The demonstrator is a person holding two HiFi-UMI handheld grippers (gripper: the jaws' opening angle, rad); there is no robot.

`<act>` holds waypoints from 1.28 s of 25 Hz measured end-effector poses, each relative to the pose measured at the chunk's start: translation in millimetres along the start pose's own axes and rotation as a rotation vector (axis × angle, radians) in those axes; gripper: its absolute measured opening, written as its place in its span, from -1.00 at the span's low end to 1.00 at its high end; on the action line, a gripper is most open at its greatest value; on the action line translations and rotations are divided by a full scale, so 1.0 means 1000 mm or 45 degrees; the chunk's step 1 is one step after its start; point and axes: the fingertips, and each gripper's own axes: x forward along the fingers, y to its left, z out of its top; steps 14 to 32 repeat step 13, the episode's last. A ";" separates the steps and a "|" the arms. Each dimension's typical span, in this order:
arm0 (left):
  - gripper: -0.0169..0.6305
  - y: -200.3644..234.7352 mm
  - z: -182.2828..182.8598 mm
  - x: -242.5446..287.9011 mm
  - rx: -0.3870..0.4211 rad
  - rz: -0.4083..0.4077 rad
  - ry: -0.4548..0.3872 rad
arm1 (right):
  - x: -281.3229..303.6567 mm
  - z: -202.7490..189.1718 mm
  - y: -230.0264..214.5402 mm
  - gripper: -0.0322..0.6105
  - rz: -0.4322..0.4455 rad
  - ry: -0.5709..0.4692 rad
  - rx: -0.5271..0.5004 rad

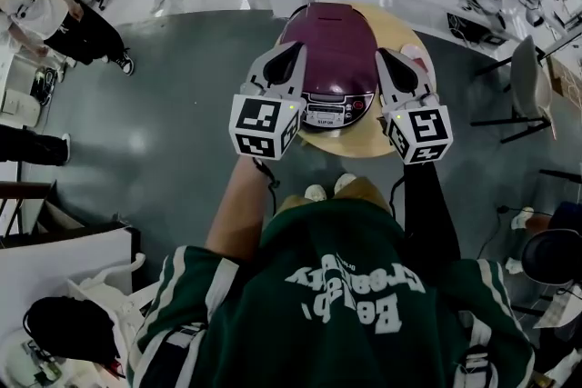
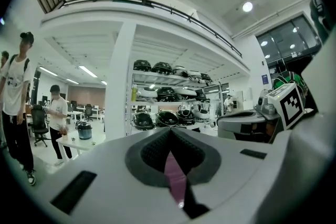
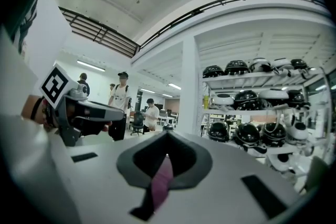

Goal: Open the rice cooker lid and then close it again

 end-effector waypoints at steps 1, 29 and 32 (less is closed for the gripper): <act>-0.95 0.000 0.000 0.000 -0.001 0.001 0.001 | 0.000 0.000 0.000 -0.89 0.000 -0.002 0.001; -0.95 0.000 -0.005 -0.001 0.008 0.000 0.017 | 0.004 0.005 0.001 -0.89 -0.004 -0.021 0.013; -0.95 0.000 -0.005 -0.001 0.008 0.000 0.017 | 0.004 0.005 0.001 -0.89 -0.004 -0.021 0.013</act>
